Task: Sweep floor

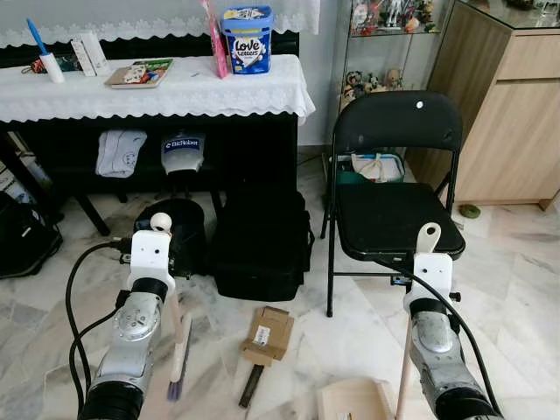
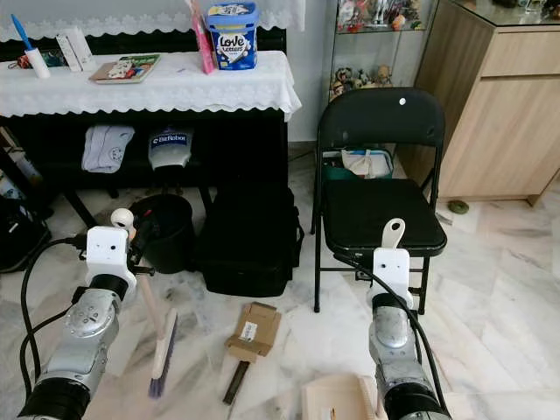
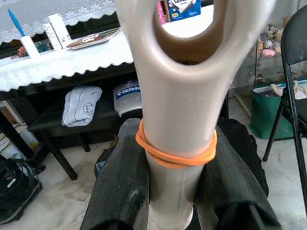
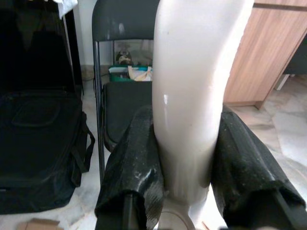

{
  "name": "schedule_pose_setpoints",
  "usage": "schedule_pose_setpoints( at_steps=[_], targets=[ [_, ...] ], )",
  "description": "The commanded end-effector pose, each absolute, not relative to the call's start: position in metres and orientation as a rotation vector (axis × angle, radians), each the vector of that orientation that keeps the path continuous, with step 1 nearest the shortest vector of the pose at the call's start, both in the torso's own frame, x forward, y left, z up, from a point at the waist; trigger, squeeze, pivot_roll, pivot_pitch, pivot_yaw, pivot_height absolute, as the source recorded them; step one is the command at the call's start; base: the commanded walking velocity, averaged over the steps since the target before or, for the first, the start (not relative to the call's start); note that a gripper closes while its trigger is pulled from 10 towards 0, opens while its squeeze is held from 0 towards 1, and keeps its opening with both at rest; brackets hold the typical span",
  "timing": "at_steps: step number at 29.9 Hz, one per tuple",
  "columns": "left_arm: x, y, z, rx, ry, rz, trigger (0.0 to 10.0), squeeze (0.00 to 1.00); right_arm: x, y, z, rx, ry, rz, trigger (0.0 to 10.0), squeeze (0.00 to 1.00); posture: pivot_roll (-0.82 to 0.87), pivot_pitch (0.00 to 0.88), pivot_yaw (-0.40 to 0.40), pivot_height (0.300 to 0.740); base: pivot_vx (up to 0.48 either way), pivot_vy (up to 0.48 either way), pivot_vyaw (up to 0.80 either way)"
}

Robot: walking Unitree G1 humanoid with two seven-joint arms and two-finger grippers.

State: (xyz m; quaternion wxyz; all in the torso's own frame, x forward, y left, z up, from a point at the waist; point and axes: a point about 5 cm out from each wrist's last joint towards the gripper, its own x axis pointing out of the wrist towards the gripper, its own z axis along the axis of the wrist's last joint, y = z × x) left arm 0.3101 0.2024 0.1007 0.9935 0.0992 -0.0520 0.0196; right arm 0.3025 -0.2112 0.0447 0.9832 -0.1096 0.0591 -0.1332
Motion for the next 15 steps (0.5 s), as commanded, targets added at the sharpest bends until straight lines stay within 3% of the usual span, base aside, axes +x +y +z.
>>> schedule_pose_setpoints(
  at_steps=[1,15],
  targets=[
    [0.3120,0.2105,0.1096,0.235,-0.145,0.055,10.0,0.00,0.3103,-0.2108,0.0535,-0.218,0.079,-0.272,10.0,0.00,0.01,0.000,0.052,0.740,0.000,0.000,0.00],
    [0.3108,0.2154,0.1116,0.248,-0.150,0.058,10.0,0.00,0.3185,-0.2155,0.0615,-0.213,0.045,-0.291,10.0,0.00,0.02,0.000,0.064,0.740,0.000,0.000,0.00]
  ],
)
